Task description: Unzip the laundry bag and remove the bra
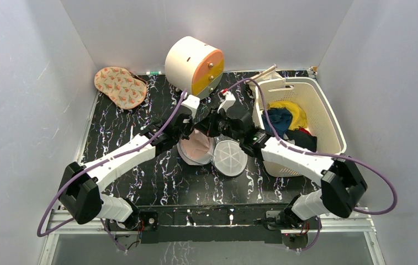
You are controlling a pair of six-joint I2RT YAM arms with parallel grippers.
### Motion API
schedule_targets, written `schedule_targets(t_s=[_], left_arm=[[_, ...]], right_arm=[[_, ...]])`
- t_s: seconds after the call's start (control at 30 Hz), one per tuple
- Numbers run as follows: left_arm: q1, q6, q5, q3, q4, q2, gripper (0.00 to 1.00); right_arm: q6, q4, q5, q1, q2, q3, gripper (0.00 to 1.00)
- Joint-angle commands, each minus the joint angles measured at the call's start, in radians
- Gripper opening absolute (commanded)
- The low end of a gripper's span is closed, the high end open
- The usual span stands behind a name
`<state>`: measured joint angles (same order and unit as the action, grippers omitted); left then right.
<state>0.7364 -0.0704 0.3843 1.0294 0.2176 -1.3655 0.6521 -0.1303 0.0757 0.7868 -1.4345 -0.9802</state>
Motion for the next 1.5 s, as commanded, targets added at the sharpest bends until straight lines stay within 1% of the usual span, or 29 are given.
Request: schedule_targets(t_s=[0.0,0.17,0.37,0.6,0.9,1.0,1.13,1.33,1.47], left_arm=[[-0.014,0.008,0.007,0.009,-0.002,0.038,0.00],[-0.015,0.015,0.032,-0.002,-0.012,0.057,0.00],[-0.017,0.014,0.018,0.001,-0.010,0.048,0.00],[-0.030,0.003,-0.013,0.002,-0.014,0.039,0.00],[-0.049,-0.008,-0.036,0.003,-0.015,0.042,0.00],[-0.060,-0.013,-0.057,0.010,-0.011,0.039,0.00],[-0.066,-0.017,-0.059,0.009,-0.010,0.038,0.00],[-0.068,-0.017,-0.056,0.006,-0.009,0.051,0.00],[-0.070,-0.018,-0.058,0.009,-0.009,0.053,0.00]], right_arm=[[0.016,-0.047,0.025,-0.007,0.092,-0.018,0.00],[0.003,-0.009,-0.017,-0.009,0.153,-0.077,0.00],[0.006,0.018,-0.040,-0.009,0.218,-0.109,0.00],[-0.032,0.083,-0.101,-0.009,0.291,-0.177,0.00],[-0.112,0.183,-0.185,-0.008,0.348,-0.339,0.00],[-0.161,0.217,-0.229,-0.008,0.362,-0.398,0.00],[-0.249,0.283,-0.345,-0.009,0.393,-0.457,0.00],[-0.453,0.388,-0.641,-0.008,0.463,-0.523,0.00],[-0.576,0.433,-0.807,-0.008,0.503,-0.551,0.00]])
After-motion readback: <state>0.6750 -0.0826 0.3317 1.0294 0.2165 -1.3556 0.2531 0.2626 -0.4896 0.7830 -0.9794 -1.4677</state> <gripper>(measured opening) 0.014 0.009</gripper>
